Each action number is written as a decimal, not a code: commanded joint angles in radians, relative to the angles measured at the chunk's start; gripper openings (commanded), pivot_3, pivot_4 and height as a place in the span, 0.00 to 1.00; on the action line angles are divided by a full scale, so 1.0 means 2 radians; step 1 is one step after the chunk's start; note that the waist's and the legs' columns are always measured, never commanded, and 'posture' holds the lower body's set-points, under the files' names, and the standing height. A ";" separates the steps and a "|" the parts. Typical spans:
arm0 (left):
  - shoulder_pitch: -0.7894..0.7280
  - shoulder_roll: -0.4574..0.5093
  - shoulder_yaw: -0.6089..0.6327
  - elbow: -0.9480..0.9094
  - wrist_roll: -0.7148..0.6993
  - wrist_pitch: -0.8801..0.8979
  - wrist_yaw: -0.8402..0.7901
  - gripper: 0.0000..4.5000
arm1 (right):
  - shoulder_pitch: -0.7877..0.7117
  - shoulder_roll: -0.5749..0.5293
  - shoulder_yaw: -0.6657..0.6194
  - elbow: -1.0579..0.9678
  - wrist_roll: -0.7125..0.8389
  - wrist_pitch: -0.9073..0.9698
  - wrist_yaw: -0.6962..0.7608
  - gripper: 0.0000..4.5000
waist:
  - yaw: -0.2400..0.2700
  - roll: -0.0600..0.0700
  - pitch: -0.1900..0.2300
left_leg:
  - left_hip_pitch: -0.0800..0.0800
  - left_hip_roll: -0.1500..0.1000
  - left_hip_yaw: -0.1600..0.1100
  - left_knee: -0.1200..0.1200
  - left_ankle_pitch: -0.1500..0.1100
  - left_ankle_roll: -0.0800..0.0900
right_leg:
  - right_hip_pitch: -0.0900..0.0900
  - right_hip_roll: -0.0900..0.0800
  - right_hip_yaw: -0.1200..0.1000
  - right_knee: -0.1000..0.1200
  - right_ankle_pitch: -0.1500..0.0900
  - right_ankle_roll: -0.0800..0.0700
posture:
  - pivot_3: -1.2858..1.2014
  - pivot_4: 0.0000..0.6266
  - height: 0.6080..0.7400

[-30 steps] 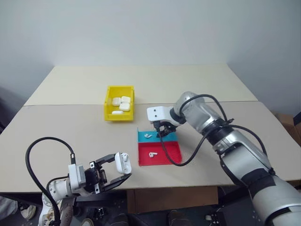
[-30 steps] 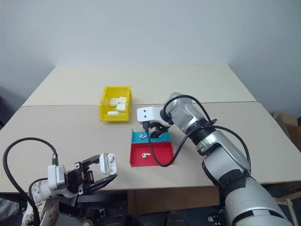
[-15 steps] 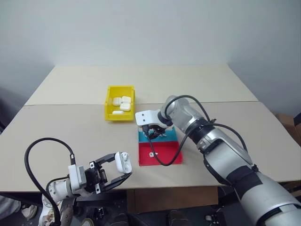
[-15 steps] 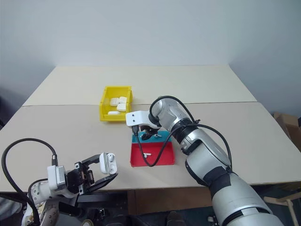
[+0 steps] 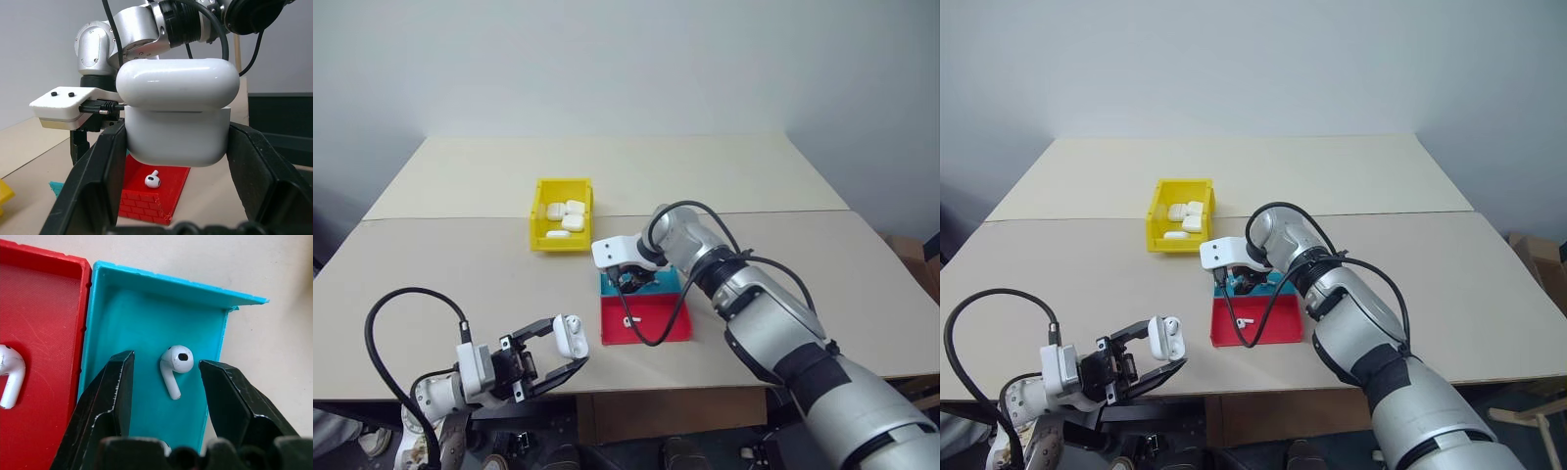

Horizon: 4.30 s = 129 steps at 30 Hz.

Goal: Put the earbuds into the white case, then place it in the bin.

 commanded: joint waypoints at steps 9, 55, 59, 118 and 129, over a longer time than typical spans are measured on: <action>0.006 0.005 -0.004 -0.021 0.002 -0.015 0.010 0.61 | -0.020 0.008 -0.018 0.019 -0.011 -0.014 -0.007 0.48 | 0.000 0.000 0.000 | 0.000 0.000 0.000 0.000 0.000 0.000 | 0.000 0.000 0.000 0.000 0.000 0.000 | 0.52 0.24 1.00; -0.061 0.004 -0.008 0.019 -0.011 -0.007 0.006 0.61 | -0.003 -0.040 -0.083 -0.074 0.005 0.022 -0.022 0.15 | 0.003 0.000 0.000 | 0.000 0.000 0.000 0.000 0.000 0.000 | 0.000 0.000 0.000 0.000 0.000 0.000 | 0.52 0.24 1.00; -0.093 0.000 -0.007 0.032 -0.027 0.006 0.003 0.61 | 0.021 -0.092 -0.153 -0.193 0.056 0.108 -0.009 0.15 | 0.005 0.000 0.000 | 0.000 0.000 0.000 0.000 0.000 0.000 | 0.001 0.000 0.000 0.000 0.000 0.000 | 0.52 0.24 1.00; -0.277 -0.099 -0.063 0.068 -0.047 0.134 -0.009 0.61 | 0.497 -0.150 -0.340 -0.859 0.597 0.254 -0.254 0.15 | 0.003 0.000 0.000 | 0.000 -0.001 -0.002 0.000 0.000 0.000 | 0.003 0.000 0.000 -0.002 -0.002 0.005 | 0.52 0.24 1.00; -0.279 -0.102 -0.059 0.079 -0.040 0.126 -0.010 0.61 | 0.509 -0.165 -0.318 -0.872 0.562 0.229 -0.252 0.42 | 0.003 0.000 0.000 | 0.000 -0.001 -0.002 0.000 0.000 0.000 | 0.003 0.000 0.000 -0.002 -0.002 0.005 | 0.52 0.24 1.00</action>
